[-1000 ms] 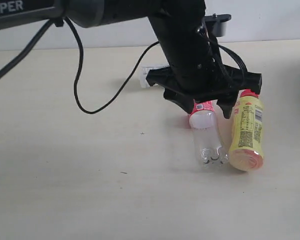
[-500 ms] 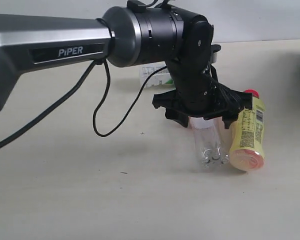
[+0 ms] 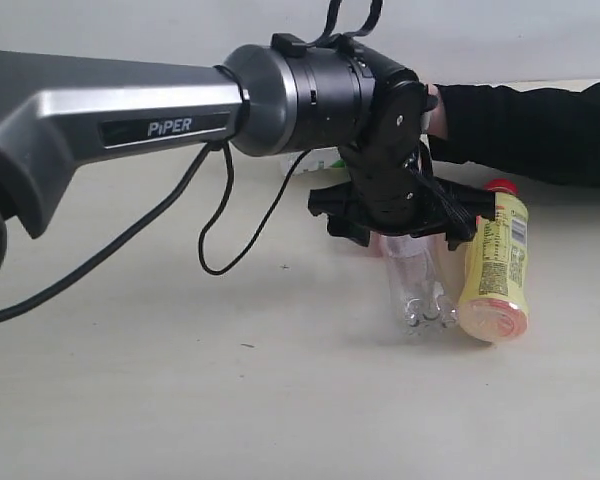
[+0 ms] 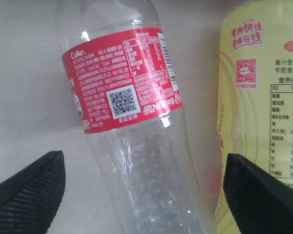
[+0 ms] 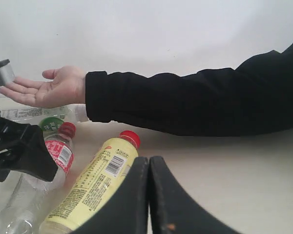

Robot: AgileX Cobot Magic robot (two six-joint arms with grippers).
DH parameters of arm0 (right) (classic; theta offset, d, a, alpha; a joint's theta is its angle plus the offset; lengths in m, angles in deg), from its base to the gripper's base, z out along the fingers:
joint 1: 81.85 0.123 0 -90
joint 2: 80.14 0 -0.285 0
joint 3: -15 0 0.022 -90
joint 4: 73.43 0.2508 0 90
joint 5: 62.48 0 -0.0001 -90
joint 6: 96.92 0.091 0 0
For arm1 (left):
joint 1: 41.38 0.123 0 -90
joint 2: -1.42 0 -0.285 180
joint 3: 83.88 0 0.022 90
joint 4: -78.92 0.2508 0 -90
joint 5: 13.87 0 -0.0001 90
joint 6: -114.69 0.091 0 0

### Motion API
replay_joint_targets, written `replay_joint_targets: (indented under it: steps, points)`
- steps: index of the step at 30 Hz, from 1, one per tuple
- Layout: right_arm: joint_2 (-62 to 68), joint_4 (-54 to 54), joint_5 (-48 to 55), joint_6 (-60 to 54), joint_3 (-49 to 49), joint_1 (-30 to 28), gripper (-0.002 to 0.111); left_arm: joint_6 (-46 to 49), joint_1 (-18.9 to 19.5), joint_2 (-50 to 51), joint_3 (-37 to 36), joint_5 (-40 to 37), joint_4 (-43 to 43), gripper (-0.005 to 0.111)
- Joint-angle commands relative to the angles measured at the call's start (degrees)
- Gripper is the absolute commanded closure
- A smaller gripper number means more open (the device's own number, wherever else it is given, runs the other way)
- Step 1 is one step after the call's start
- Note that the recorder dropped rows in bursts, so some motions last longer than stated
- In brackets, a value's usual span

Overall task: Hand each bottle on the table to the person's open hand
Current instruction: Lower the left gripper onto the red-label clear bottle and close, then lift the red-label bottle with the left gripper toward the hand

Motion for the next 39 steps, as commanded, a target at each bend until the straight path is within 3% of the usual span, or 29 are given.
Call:
replay_joint_targets:
  steps: [1, 19, 24, 30, 31, 39]
  points:
    - [-0.37, -0.05, -0.21, -0.25, 0.25, -0.30, 0.108, -1.19, 0.20, 1.85, 0.24, 2.67, 0.52, 0.023]
    - [-0.37, -0.05, -0.21, -0.25, 0.25, -0.30, 0.108, -0.84, 0.78, 3.30, 0.24, 0.88, 1.17, 0.026]
    - [-0.37, -0.05, -0.21, -0.25, 0.25, -0.30, 0.108, -0.84, 0.78, 3.30, 0.24, 0.52, 1.17, 0.051]
    - [-0.37, -0.05, -0.21, -0.38, 0.25, -0.30, 0.108, -0.79, 0.78, 3.18, 0.24, -1.01, 1.17, 0.103]
    - [-0.37, -0.05, -0.21, -0.38, 0.25, -0.30, 0.108, -0.69, 0.78, 3.04, 0.24, -1.43, 1.17, 0.106]
    - [-0.37, -0.05, -0.21, -0.27, 0.25, -0.30, 0.108, 0.23, 0.78, 2.90, 0.24, -5.70, 1.17, 0.106]
